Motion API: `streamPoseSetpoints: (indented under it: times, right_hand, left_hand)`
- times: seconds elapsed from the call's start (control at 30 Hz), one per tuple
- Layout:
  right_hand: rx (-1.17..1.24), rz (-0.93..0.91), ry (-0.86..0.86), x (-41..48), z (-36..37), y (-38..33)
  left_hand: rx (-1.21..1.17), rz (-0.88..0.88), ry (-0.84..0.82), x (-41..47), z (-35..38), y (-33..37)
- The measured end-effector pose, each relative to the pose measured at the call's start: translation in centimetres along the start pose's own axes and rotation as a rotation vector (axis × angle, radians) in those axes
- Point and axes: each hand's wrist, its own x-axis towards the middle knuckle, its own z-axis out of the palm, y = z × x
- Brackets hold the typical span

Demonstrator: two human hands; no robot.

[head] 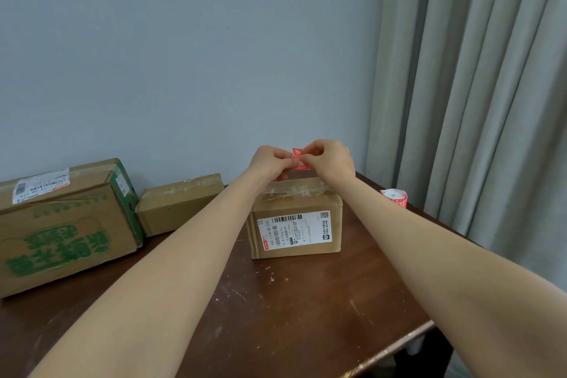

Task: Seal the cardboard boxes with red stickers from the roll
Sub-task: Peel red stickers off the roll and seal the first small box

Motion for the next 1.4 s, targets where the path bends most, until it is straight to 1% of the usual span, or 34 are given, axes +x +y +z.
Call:
streamPoseSetpoints:
  times: [0.1,0.3,0.63,1.03,1.4]
  right_hand:
    - [-0.006,-0.032,0.01,0.0,-0.1,-0.1]
    - [-0.016,-0.069,-0.026,-0.2,0.1,-0.4]
    - [-0.005,-0.068,-0.023,0.0,0.1,0.2]
    - [-0.126,-0.053,0.016,0.1,-0.3,1.1]
    - [-0.063,-0.013,0.061,0.1,-0.8,1.7]
  left_hand:
    - [0.007,0.003,0.01,-0.1,0.0,0.2]
    - [0.011,0.015,0.013,0.0,0.0,0.2]
    - [0.022,0.004,0.02,0.0,0.3,0.5]
    - [0.011,-0.027,0.043,0.7,2.1,0.5]
    - [-0.007,-0.059,0.053,0.8,2.9,0.7]
